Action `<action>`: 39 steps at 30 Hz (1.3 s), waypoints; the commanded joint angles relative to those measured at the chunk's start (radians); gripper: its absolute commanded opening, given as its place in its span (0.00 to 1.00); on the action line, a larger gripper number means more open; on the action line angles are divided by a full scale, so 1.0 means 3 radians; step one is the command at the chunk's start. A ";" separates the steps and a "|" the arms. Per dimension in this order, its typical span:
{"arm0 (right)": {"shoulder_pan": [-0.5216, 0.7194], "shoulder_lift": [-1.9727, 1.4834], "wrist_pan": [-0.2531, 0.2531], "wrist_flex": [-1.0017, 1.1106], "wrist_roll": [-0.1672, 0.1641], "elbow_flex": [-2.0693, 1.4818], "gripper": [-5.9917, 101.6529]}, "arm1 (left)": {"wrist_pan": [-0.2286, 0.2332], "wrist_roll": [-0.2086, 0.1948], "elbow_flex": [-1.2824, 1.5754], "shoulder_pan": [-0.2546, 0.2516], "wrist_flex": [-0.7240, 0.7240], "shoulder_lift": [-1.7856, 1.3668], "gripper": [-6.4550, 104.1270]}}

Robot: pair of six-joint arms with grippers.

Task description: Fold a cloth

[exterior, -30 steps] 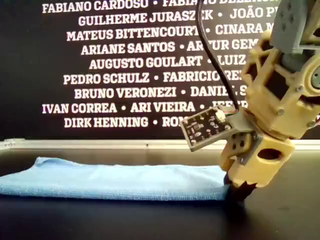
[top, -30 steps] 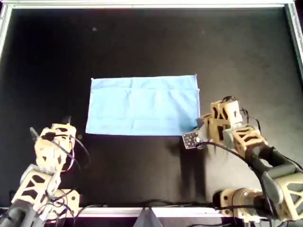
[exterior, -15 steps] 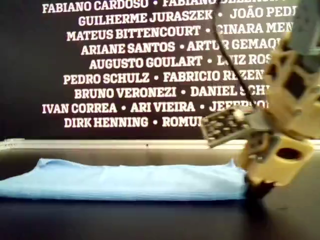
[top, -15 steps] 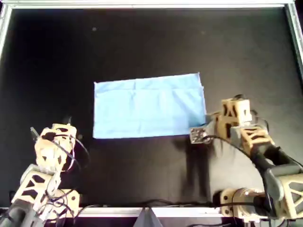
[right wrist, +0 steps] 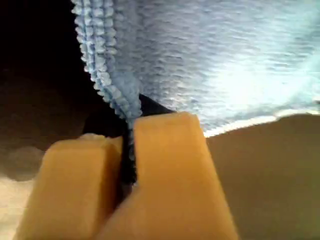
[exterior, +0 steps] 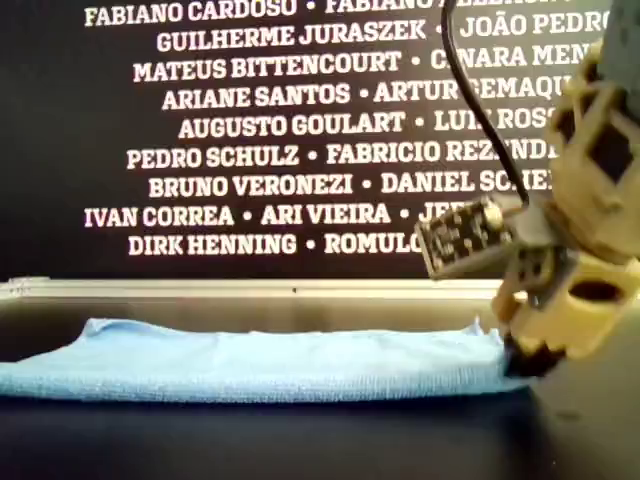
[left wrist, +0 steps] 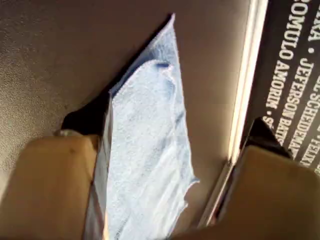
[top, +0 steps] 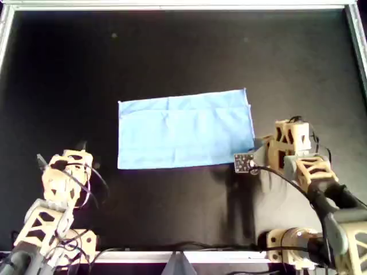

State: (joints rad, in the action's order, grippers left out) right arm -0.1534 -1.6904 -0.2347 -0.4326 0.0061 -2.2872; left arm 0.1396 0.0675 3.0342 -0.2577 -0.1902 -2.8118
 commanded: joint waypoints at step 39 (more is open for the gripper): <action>-0.2434 0.1994 0.0031 0.0051 0.0005 0.3927 0.07 | 0.0015 0.0010 -0.0020 0.0026 0.0010 -0.0051 0.92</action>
State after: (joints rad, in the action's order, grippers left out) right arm -0.8698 -1.0891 -0.2301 -0.4326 0.0046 -1.2287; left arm 0.1381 0.0675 3.0342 -0.2577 -0.1902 -2.8133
